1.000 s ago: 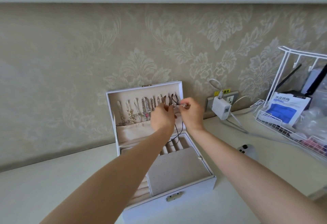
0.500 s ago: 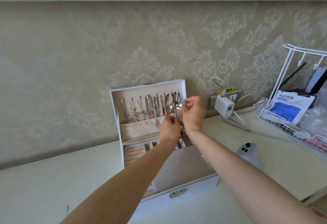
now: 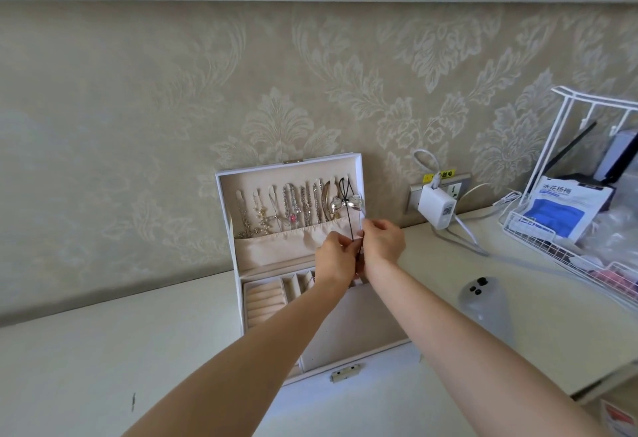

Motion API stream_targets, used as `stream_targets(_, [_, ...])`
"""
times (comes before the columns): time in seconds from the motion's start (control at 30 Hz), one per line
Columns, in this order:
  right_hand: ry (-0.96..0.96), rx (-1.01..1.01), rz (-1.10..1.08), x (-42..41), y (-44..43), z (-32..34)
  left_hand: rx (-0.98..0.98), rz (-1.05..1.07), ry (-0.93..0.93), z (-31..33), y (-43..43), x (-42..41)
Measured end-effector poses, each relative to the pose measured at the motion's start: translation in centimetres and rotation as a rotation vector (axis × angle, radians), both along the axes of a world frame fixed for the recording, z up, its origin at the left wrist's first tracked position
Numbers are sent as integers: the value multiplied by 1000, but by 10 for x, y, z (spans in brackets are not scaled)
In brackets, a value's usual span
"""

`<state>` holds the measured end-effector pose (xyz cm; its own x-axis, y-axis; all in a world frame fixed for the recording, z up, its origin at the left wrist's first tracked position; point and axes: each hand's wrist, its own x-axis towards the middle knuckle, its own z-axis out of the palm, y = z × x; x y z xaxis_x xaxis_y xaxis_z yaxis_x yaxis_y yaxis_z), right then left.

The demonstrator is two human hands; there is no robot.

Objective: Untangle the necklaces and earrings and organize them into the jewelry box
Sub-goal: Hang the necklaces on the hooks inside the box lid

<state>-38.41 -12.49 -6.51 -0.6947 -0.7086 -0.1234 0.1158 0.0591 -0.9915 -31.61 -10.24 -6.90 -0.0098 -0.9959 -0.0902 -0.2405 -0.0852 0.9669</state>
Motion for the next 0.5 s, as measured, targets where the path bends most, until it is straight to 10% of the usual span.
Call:
stream_targets(0.27, [253, -274, -131, 5, 5, -3, -66, -76, -77, 3, 7, 5])
stream_targets(0.5, [489, -145, 180, 3, 8, -10, -318, -192, -632, 2, 17, 9])
